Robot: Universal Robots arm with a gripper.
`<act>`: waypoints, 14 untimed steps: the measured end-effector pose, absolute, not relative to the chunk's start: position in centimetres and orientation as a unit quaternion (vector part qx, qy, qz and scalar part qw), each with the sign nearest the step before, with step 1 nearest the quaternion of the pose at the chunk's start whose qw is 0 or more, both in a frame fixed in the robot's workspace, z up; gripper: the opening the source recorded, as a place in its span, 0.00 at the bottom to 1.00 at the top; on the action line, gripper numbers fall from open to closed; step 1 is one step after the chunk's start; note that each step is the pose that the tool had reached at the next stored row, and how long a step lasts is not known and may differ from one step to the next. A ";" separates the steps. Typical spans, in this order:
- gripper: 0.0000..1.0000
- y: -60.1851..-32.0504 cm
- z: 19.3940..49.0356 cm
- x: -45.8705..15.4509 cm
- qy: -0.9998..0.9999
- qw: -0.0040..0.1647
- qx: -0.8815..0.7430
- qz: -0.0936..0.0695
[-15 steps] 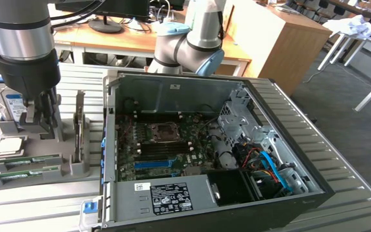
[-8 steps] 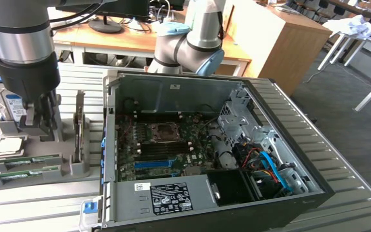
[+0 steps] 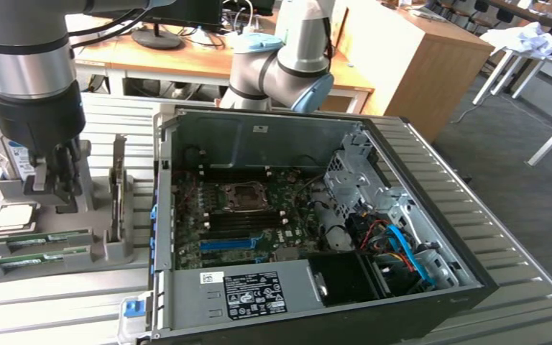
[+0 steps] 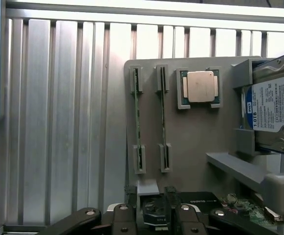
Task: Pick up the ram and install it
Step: 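Pick up the ram and move it above insertion slot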
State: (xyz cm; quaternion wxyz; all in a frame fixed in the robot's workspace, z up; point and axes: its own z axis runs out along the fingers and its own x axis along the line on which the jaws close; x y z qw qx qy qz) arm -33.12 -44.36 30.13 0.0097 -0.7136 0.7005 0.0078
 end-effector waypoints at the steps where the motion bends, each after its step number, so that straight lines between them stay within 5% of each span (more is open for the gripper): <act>1: 0.36 -44.4 30.1 -33.2 0.700 0.010 -0.714 0.008; 14: 0.36 -44.6 29.6 -33.7 0.700 0.010 -0.714 0.008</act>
